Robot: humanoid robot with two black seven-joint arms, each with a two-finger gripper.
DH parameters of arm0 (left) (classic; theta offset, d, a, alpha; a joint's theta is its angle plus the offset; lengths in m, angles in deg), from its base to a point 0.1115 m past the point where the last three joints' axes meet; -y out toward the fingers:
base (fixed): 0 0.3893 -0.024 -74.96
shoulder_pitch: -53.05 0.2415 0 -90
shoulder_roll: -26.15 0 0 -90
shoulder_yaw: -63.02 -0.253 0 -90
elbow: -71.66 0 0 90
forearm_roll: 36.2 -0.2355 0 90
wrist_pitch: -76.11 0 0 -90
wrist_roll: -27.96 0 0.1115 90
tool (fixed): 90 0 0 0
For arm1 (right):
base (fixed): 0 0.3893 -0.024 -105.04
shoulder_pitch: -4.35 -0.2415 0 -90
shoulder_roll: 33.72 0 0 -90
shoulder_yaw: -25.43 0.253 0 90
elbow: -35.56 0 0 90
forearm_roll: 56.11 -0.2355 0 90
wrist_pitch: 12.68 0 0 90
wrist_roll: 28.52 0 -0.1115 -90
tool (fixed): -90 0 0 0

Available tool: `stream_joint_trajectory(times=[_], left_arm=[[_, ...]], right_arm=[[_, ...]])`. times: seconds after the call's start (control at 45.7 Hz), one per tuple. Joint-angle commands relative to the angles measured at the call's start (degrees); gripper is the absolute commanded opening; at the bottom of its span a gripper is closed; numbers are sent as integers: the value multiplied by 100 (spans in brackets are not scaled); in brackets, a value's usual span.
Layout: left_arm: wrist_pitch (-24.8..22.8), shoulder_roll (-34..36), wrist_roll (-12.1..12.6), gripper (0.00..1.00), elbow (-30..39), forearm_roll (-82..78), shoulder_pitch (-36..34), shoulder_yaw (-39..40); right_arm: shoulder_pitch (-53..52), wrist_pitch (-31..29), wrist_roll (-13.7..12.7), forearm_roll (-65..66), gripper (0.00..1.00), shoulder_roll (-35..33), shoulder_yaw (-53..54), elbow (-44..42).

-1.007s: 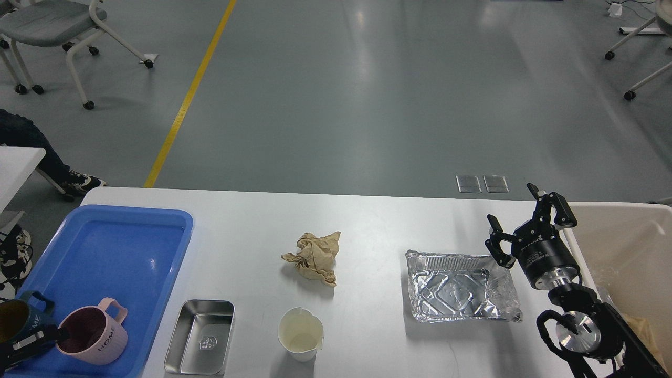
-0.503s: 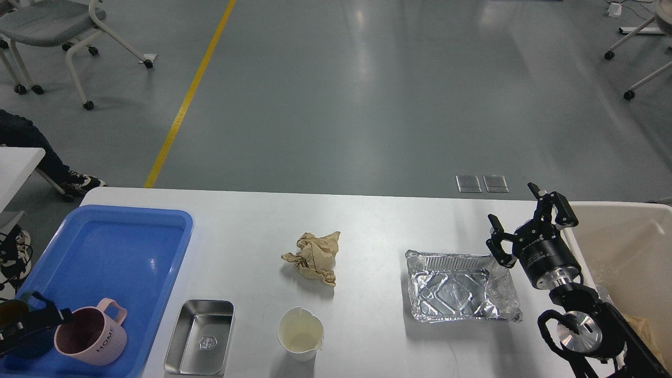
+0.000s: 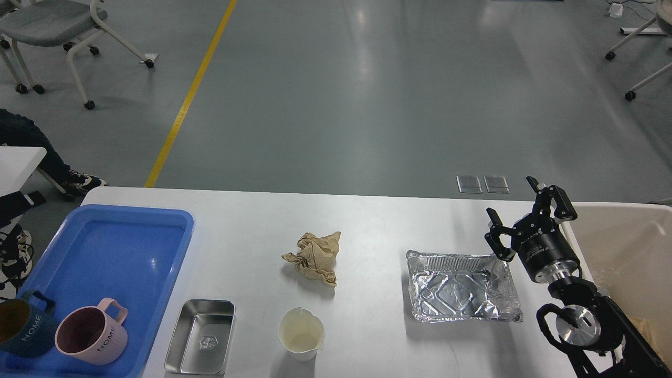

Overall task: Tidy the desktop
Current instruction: 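Withdraw the left gripper and reach toward the small steel tray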

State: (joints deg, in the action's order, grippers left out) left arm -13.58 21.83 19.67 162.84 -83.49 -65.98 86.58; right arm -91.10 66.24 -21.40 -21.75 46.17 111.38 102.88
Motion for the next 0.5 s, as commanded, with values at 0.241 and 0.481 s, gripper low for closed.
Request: stream_joint_trajectory(times=[0.241, 0.481], left_arm=[[-13, -16, -6, 82, 75, 1, -94, 52], [-215, -656, 143, 82, -4, -8, -67, -1]], right_arm=[[9, 0, 0, 0, 100, -9, 0, 9], [9, 9, 0, 0, 100, -9, -131, 9]])
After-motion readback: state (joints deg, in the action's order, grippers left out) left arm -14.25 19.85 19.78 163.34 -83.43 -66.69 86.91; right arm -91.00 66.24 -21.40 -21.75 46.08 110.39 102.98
